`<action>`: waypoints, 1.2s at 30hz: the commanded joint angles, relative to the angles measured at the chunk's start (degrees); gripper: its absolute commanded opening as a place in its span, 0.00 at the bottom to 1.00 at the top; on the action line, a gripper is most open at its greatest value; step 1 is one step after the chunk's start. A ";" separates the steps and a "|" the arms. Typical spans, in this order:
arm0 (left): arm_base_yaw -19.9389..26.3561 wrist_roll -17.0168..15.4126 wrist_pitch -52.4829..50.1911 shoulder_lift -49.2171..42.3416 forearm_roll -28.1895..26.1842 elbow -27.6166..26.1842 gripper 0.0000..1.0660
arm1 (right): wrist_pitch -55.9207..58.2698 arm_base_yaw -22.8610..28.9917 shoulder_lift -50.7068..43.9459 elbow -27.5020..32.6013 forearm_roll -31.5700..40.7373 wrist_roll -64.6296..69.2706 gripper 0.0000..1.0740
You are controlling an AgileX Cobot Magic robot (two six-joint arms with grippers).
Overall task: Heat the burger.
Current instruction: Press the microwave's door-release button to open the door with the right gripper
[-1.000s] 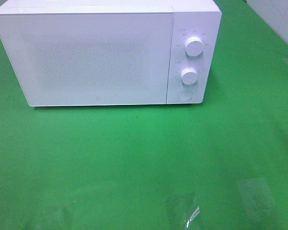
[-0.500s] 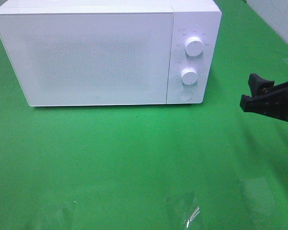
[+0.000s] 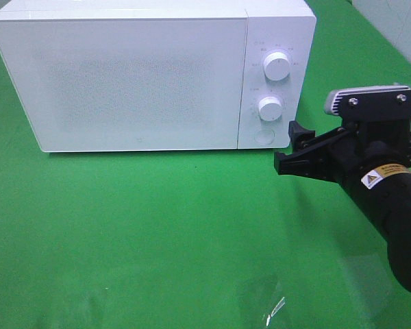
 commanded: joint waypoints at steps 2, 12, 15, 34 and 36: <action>0.17 0.11 -0.57 -0.92 -0.23 0.06 0.92 | 1.43 0.57 1.72 -2.92 0.40 -0.97 0.67; 0.17 0.11 -0.57 -0.92 -0.29 0.06 0.92 | 5.10 1.09 5.39 -7.05 0.34 -0.92 0.67; 0.17 0.11 -0.57 -0.92 -0.23 0.06 0.92 | 6.42 1.09 6.13 -7.91 0.57 1.43 0.66; 0.17 0.11 -0.57 -0.92 -0.23 0.06 0.92 | 6.53 1.09 6.19 -8.08 -0.06 63.31 0.21; 0.17 0.11 -0.57 -0.92 -0.23 0.06 0.92 | 6.53 1.09 6.19 -8.02 -0.06 68.81 0.18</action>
